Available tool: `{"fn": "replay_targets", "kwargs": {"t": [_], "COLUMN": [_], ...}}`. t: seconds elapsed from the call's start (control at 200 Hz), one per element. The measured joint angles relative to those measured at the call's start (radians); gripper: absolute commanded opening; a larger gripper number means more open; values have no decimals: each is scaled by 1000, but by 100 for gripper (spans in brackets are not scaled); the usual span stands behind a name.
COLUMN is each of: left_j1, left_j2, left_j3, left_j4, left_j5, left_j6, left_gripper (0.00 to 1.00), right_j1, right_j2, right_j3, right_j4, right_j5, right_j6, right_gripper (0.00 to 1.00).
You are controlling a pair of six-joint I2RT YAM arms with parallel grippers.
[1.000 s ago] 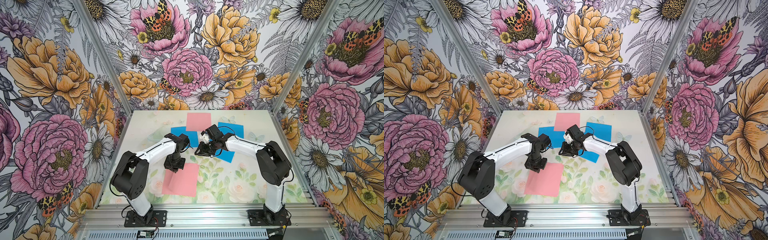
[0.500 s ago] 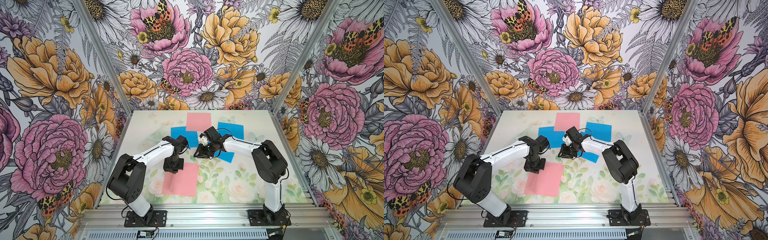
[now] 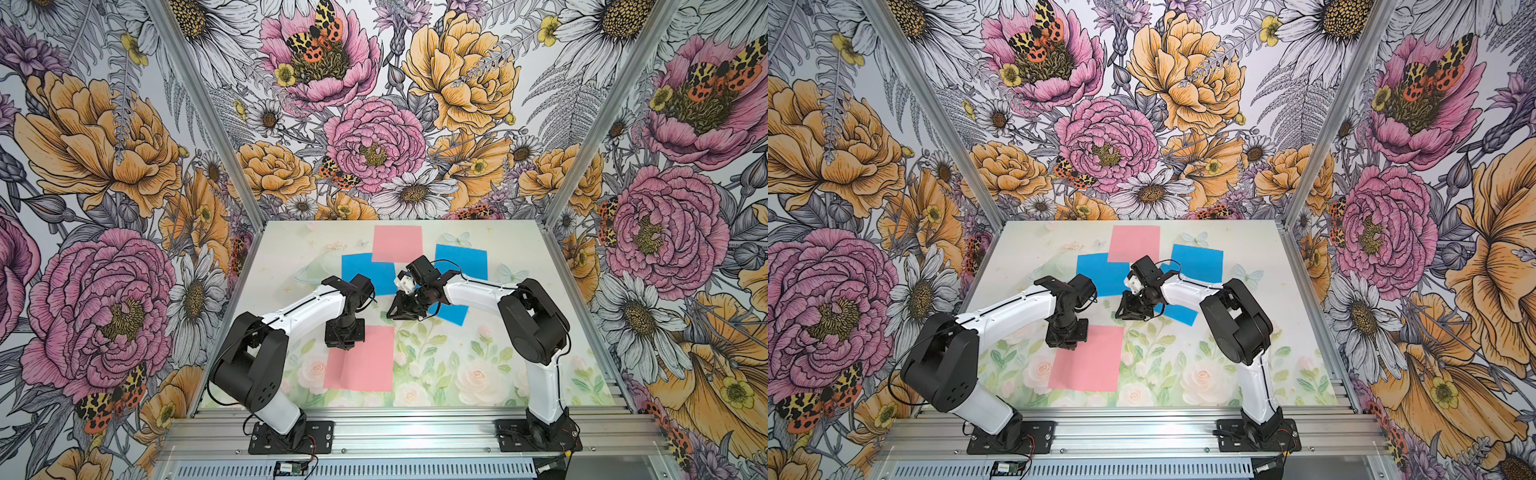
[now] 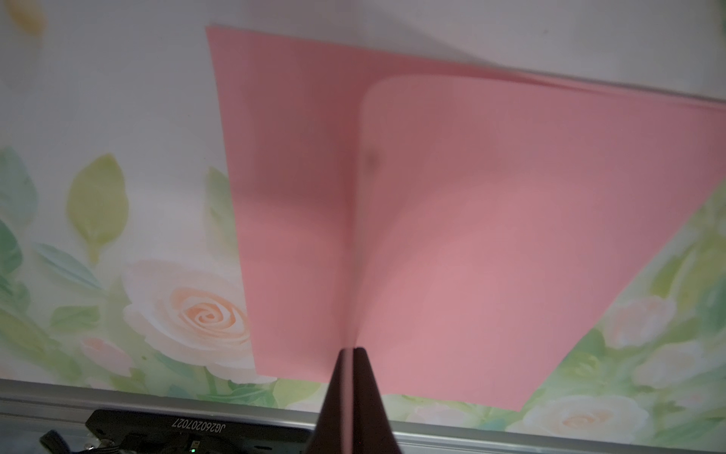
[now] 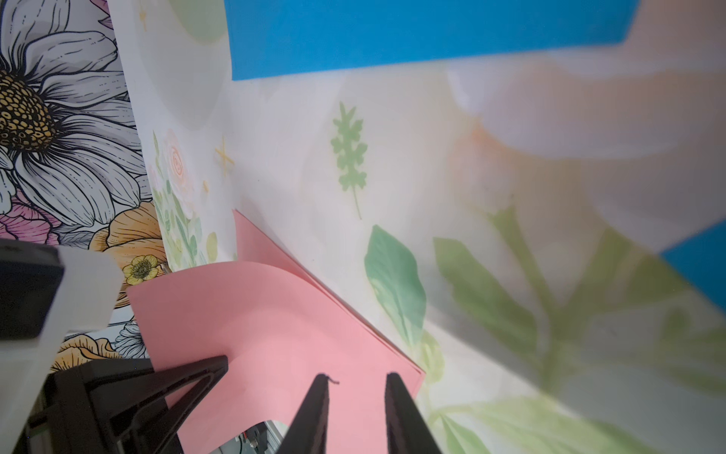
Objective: Sort the scattered colored papers by color
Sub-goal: Place the colored paper.
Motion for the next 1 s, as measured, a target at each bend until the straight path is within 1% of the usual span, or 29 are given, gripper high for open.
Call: {"fn": "replay_targets", "kwargs": {"t": [0.145, 0.295, 0.355, 0.39, 0.771, 1.001], "left_j1": [0, 0, 0, 0, 6, 7], "left_j2": [2, 18, 23, 24, 40, 51], "left_j3": [0, 5, 6, 6, 6, 8], "left_j4": [3, 4, 5, 5, 5, 5], "left_j5": [0, 0, 0, 0, 0, 0], "left_j6": [0, 0, 0, 0, 1, 1], "left_gripper": [0, 0, 0, 0, 0, 0], "right_j1": [7, 14, 19, 20, 27, 27], "right_j2": [15, 39, 53, 62, 87, 126], "right_j3": [11, 28, 34, 37, 85, 102], "right_j4": [0, 0, -2, -6, -89, -114], "right_j5": [-18, -37, -43, -46, -51, -53], "right_j6": [0, -3, -3, -6, -36, -47], "right_gripper": [21, 11, 6, 0, 0, 0]}}
